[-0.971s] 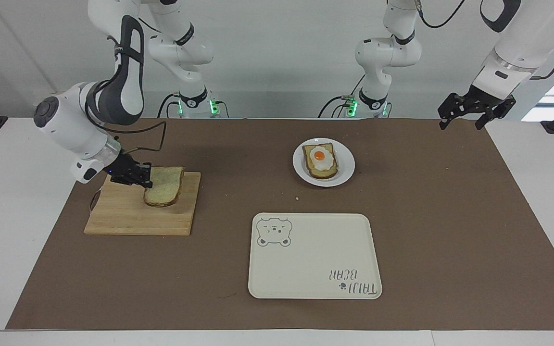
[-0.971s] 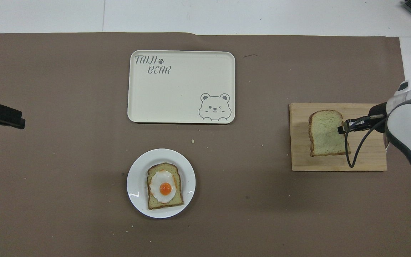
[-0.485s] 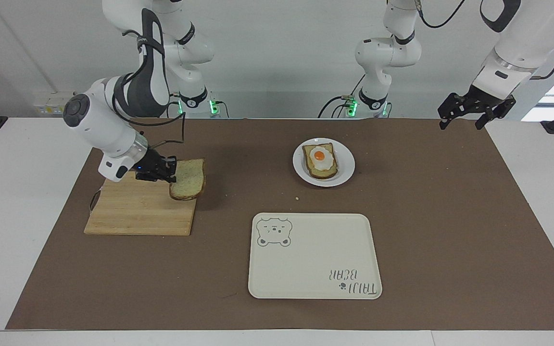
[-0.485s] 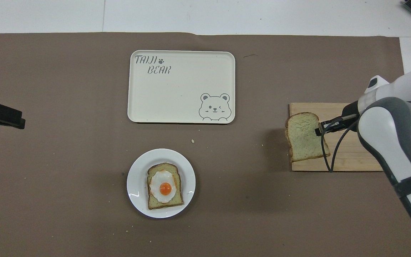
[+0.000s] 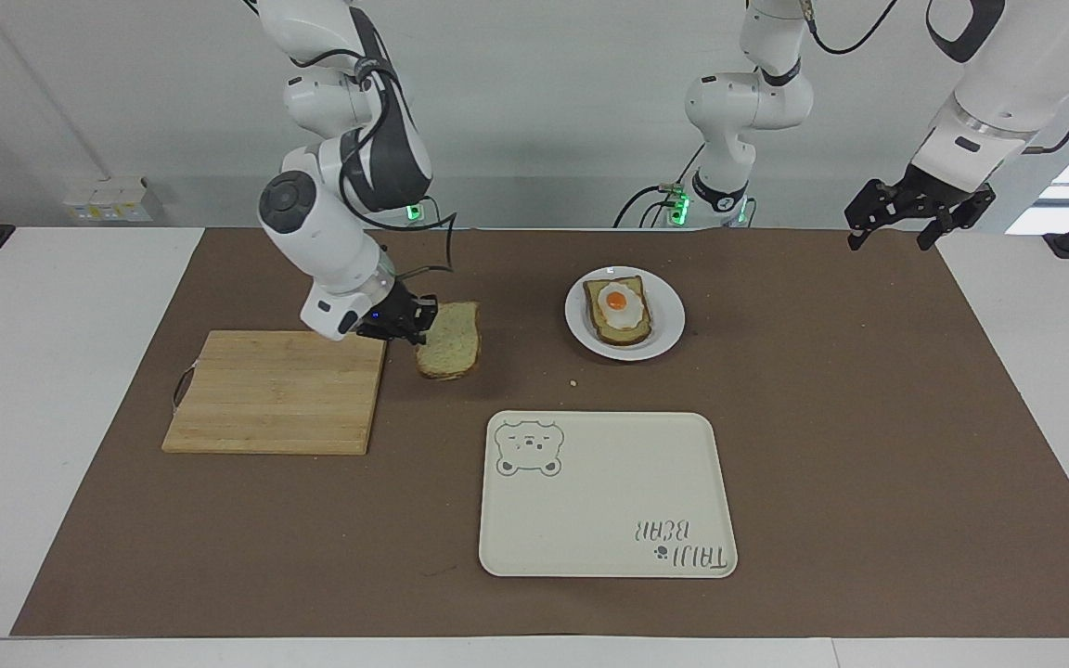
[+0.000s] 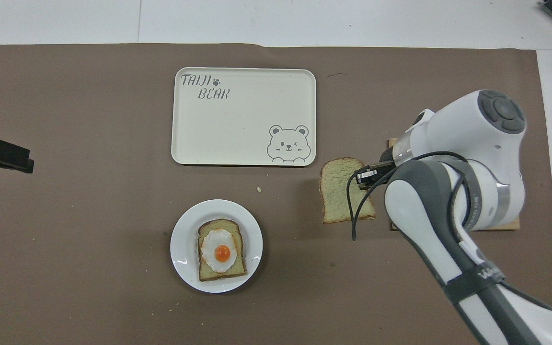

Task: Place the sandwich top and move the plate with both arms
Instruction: 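Carry the bread slice with the right gripper over the egg toast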

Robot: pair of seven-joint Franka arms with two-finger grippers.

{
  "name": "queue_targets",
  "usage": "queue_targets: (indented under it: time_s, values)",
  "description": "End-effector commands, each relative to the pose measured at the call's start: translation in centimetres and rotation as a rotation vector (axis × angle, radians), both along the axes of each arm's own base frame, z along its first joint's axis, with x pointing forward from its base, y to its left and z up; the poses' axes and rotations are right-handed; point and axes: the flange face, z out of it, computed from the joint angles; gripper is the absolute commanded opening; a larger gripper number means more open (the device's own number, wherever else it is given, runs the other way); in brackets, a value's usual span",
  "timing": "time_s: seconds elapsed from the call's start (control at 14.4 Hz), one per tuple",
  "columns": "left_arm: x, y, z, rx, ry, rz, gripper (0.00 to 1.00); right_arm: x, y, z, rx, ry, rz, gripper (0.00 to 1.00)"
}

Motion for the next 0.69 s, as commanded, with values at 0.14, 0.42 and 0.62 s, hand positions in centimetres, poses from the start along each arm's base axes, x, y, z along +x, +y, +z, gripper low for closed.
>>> queue_targets:
  time_s: [0.14,0.42,0.62]
  values:
    - [-0.1,0.2,0.2,0.0,0.008,-0.004,1.0,-2.7,7.9,1.4,0.082,-0.004,-0.062,0.0]
    - [-0.2,-0.3,0.1,0.0,0.012,-0.019,1.0,-5.8,14.3,1.0,0.077,0.002,-0.039,0.0]
    - [-0.3,-1.2,0.2,-0.005,0.012,-0.035,1.0,-8.2,19.4,-0.8,0.072,-0.007,-0.054,0.0]
